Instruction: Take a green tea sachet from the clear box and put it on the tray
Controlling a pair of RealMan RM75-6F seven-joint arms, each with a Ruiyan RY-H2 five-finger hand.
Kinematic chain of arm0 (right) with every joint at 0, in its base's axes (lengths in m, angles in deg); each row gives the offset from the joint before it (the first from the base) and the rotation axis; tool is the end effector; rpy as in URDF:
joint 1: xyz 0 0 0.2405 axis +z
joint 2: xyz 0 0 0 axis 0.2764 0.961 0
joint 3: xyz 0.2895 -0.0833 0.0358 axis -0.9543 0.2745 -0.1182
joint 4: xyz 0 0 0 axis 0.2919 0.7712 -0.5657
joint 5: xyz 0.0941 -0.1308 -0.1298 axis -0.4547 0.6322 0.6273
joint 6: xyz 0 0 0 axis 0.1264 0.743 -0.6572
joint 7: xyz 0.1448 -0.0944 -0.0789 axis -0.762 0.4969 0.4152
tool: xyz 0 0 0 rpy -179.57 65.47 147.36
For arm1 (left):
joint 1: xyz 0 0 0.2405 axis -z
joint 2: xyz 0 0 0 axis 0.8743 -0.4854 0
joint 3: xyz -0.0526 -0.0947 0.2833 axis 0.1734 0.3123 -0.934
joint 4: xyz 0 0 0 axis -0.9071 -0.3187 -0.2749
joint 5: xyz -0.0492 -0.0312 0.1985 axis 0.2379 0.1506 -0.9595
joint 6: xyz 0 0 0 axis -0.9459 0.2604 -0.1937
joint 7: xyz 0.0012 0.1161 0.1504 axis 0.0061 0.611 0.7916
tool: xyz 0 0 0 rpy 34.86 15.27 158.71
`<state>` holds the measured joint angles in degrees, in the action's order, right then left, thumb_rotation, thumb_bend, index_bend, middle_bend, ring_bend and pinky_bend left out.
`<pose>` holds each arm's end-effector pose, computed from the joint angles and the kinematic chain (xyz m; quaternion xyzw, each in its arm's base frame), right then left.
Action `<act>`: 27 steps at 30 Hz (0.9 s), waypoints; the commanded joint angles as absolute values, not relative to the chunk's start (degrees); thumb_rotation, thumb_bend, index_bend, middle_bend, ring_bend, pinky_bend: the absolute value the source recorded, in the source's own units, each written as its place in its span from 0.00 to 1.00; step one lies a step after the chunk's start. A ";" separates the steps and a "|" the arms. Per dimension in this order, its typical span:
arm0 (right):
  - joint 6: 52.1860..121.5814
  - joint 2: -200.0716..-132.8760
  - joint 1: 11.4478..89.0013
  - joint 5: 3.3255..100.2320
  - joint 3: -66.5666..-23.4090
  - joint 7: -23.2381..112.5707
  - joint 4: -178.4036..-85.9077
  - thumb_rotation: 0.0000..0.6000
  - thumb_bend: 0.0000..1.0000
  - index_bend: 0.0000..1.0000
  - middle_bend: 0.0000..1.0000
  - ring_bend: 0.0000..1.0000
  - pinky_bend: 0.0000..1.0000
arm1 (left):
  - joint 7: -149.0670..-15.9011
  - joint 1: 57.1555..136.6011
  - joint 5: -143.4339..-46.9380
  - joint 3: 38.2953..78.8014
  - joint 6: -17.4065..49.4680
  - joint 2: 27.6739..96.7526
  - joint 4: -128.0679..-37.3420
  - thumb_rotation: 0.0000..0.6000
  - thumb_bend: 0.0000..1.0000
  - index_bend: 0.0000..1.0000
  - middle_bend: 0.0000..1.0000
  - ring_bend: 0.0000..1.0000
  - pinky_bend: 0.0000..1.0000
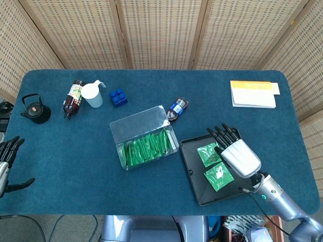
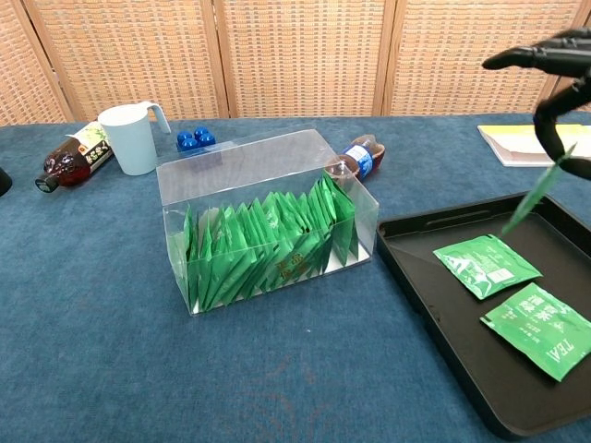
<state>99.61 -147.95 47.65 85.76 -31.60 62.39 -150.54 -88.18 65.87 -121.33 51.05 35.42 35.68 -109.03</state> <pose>-0.2128 -0.3303 0.1214 0.7960 -0.1349 0.3865 0.4458 -0.3368 0.2211 0.2058 -0.5971 -0.4228 -0.3957 0.5552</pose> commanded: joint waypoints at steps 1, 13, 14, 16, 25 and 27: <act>100.90 -150.43 45.68 86.90 -30.82 59.03 -146.95 1.00 0.59 0.62 0.04 0.00 0.00 | -87.66 65.70 -121.45 50.92 35.65 35.86 -109.24 1.00 0.10 0.00 0.00 0.00 0.00; 104.21 -152.09 42.22 86.48 -32.84 62.22 -143.74 1.00 0.05 0.10 0.00 0.00 0.00 | -86.44 65.57 -121.26 50.92 35.79 36.33 -109.33 1.00 0.10 0.00 0.00 0.00 0.00; 105.97 -151.51 41.06 86.14 -33.04 61.76 -145.17 1.00 0.04 0.10 0.00 0.00 0.00 | -86.38 65.57 -121.16 50.95 35.76 36.36 -109.31 1.00 0.10 0.00 0.00 0.00 0.00; 108.46 -150.56 39.12 85.88 -33.15 61.36 -147.57 1.00 0.04 0.09 0.00 0.00 0.00 | -86.28 65.55 -121.12 51.00 35.82 36.42 -109.23 1.00 0.10 0.00 0.00 0.00 0.00; 115.11 -150.20 30.25 80.59 -32.36 57.28 -155.14 1.00 0.00 0.00 0.00 0.00 0.00 | -82.91 65.26 -121.53 51.05 36.83 37.69 -108.88 1.00 0.10 0.00 0.00 0.00 0.00; 116.69 -151.02 28.24 79.40 -32.49 57.02 -155.49 1.00 0.00 0.00 0.00 0.00 0.00 | -81.44 64.97 -121.85 51.16 37.76 38.24 -108.98 1.00 0.10 0.00 0.00 0.00 0.00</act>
<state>114.99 -150.40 30.30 80.83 -32.55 57.85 -154.48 -82.42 65.21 -121.55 51.08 37.05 37.74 -108.95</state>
